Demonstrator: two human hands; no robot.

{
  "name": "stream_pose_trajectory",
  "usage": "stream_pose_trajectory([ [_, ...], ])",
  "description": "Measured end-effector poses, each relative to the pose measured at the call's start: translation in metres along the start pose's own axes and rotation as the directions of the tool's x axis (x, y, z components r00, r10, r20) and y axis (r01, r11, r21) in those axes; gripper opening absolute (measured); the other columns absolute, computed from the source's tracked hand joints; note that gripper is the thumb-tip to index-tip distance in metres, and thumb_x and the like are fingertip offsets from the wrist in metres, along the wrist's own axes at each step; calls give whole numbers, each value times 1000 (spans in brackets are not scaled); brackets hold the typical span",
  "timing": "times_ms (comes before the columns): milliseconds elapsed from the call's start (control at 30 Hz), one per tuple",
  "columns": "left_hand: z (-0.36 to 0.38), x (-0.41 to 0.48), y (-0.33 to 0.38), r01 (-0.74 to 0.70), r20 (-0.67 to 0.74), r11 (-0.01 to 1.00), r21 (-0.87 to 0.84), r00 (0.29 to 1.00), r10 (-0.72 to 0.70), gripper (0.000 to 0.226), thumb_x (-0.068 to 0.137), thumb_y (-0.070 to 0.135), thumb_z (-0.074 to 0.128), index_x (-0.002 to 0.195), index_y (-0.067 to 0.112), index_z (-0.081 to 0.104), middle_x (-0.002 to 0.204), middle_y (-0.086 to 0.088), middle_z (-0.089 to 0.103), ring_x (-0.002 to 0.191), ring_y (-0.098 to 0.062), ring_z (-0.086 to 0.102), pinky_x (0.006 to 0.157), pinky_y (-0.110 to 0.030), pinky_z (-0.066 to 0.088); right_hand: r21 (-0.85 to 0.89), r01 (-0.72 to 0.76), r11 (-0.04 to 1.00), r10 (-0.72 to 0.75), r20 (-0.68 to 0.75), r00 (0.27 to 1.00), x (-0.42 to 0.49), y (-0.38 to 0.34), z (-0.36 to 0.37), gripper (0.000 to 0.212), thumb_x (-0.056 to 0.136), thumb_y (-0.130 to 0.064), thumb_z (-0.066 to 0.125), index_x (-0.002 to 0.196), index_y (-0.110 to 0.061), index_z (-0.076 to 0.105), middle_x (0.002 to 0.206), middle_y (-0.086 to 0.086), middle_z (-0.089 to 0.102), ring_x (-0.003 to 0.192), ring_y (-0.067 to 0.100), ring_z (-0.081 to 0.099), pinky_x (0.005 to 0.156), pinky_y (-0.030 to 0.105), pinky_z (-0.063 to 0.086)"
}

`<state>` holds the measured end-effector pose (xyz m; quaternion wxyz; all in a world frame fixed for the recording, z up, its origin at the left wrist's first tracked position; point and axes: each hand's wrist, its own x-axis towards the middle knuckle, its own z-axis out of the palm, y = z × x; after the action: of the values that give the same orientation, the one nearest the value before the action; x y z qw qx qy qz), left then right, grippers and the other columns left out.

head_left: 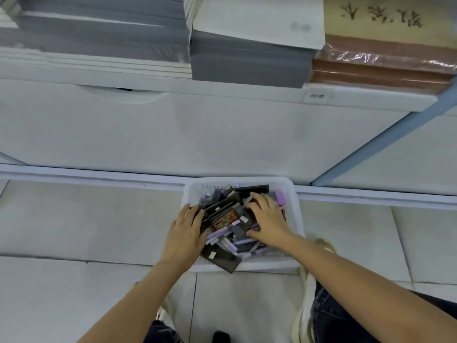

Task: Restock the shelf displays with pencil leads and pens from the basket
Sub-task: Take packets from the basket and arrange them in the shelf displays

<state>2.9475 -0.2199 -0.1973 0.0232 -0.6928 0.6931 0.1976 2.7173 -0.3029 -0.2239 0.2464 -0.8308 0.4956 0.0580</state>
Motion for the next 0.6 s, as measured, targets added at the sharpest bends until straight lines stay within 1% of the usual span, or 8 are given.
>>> stream_pose_trajectory([
  [33, 0, -1, 0, -8, -23, 1000, -17, 1000, 8, 56, 99, 31, 48, 148, 8, 35, 155, -8, 33, 148, -28, 16, 111, -41, 31, 19, -3, 1000, 3, 12, 1000, 1, 1, -1, 78, 76, -37, 75, 142, -19, 38, 154, 4, 22, 138, 27, 22, 111, 41, 27],
  [100, -1, -1, 1, -23, -53, 999, -26, 998, 21, 54, 97, 28, 53, 145, 6, 41, 151, -11, 39, 146, -30, 21, 111, -43, 31, -17, -1, 1000, 1, 31, 1000, 4, 6, -4, 85, 73, -41, 77, 144, -20, 36, 148, 5, 30, 132, 26, 32, 107, 39, 33],
  [200, -1, 1, 1, -27, -69, 1000, -16, 997, 26, 52, 97, 27, 53, 144, 6, 43, 148, -12, 42, 145, -32, 24, 113, -44, 27, -65, -16, 998, 21, 69, 997, 5, 11, -11, 80, 66, -46, 82, 133, -22, 45, 134, 4, 37, 122, 22, 37, 101, 36, 37],
  [300, -3, 4, 1, -24, -100, 999, -42, 995, 20, 48, 97, 28, 53, 140, 7, 48, 145, -13, 46, 142, -34, 28, 113, -44, 25, 11, 13, 1000, -13, 94, 996, 5, 17, -20, 61, 63, -47, 84, 110, -24, 53, 116, -4, 44, 108, 15, 40, 89, 31, 41],
  [367, -5, 7, 2, -23, -111, 998, -51, 994, 17, 45, 98, 29, 51, 138, 9, 50, 144, -11, 46, 140, -32, 30, 112, -41, 26, 121, 7, 993, -19, 101, 995, 8, 21, -32, 41, 71, -39, 81, 99, -26, 54, 104, -7, 52, 99, 14, 48, 80, 28, 43],
  [433, -8, 9, 5, -45, -137, 997, -67, 990, 36, 41, 98, 29, 50, 134, 10, 52, 139, -9, 49, 135, -29, 34, 108, -39, 29, 246, -29, 969, -4, 131, 991, 10, 22, -45, 27, 82, -26, 75, 102, -22, 57, 99, -5, 58, 93, 13, 56, 81, 29, 49],
  [500, -11, 11, 10, -83, -152, 992, -95, 986, 68, 39, 98, 29, 51, 132, 11, 55, 135, -8, 52, 129, -27, 39, 103, -36, 34, 258, -11, 966, -27, 145, 989, 10, 19, -52, 17, 88, -19, 68, 105, -18, 65, 95, -7, 61, 88, 8, 59, 84, 30, 52],
  [600, -15, 11, 16, -159, -180, 977, -144, 975, 133, 32, 98, 27, 52, 125, 13, 61, 126, -5, 57, 119, -24, 45, 97, -32, 38, 298, 17, 954, -44, 84, 995, 8, 13, -57, 9, 91, -20, 65, 97, -19, 72, 88, -15, 63, 78, -3, 57, 76, 20, 46],
])
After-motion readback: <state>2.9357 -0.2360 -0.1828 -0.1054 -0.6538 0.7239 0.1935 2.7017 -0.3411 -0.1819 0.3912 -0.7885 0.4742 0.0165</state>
